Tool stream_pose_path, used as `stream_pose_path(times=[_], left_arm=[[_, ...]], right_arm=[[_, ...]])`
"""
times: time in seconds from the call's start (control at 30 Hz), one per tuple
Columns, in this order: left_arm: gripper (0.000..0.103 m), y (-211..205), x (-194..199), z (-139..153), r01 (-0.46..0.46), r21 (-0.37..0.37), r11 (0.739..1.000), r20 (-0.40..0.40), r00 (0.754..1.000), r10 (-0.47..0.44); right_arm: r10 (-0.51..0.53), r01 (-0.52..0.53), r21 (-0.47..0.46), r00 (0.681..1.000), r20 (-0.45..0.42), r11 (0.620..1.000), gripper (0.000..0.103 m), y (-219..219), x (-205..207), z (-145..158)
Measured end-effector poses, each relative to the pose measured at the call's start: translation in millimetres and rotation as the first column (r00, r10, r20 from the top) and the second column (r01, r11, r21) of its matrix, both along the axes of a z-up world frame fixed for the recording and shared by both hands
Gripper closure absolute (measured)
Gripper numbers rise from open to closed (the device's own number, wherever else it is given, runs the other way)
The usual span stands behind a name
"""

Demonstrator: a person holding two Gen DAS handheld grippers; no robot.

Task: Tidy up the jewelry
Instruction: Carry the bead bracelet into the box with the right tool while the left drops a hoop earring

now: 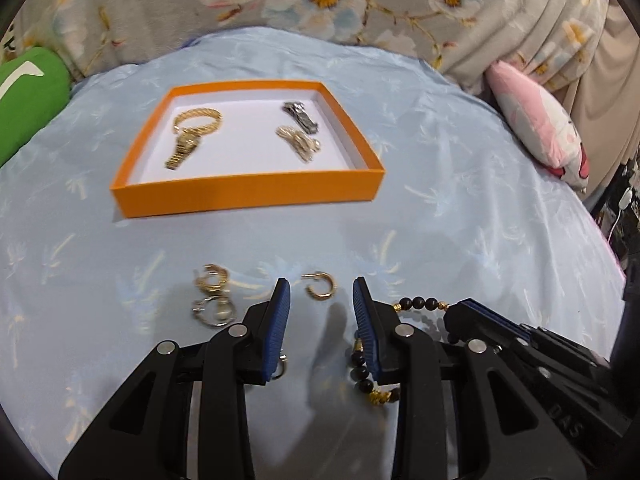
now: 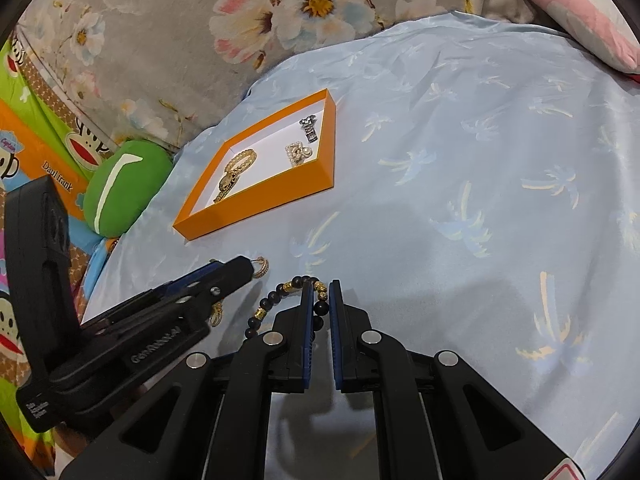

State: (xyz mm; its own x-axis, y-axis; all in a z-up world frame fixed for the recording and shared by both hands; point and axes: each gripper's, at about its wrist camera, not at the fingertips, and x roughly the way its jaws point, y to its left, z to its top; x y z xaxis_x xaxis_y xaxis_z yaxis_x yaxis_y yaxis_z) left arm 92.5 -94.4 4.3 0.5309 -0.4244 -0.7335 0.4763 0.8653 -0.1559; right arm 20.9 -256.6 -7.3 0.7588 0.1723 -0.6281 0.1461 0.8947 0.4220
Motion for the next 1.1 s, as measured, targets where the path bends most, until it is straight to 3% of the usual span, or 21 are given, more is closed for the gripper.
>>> stream_pose_path(times=[0.17,0.27,0.57,0.8,1.1], left_arm=[[0.073,-12,4,-5,-0.010,0.022,1.000,-0.007,1.000,0.010],[0.088,-15,2,-7,-0.007,0.042,0.999,0.011,1.000,0.007],[0.088,-8,-4,2,-0.003,0.005,1.000,0.014,1.000,0.003],[0.088,12,2,30,-0.032,-0.026,0.999,0.049,0.998,0.034],[0.088,45,55,68,-0.116,-0.034,0.993,0.132,0.984,0.119]], right_arm=[[-0.015,0.015,0.026,1.000,-0.002,1.000,0.096,-6,-4,-1],[-0.014,0.014,0.028,1.000,0.000,0.999,0.096,-7,-4,-1],[-0.010,0.010,0.011,1.000,0.015,1.000,0.096,-4,-6,4],[0.020,-0.019,-0.016,0.997,0.072,1.000,0.096,-3,7,37],[0.113,-0.102,-0.073,0.980,0.162,0.992,0.096,18,71,89]])
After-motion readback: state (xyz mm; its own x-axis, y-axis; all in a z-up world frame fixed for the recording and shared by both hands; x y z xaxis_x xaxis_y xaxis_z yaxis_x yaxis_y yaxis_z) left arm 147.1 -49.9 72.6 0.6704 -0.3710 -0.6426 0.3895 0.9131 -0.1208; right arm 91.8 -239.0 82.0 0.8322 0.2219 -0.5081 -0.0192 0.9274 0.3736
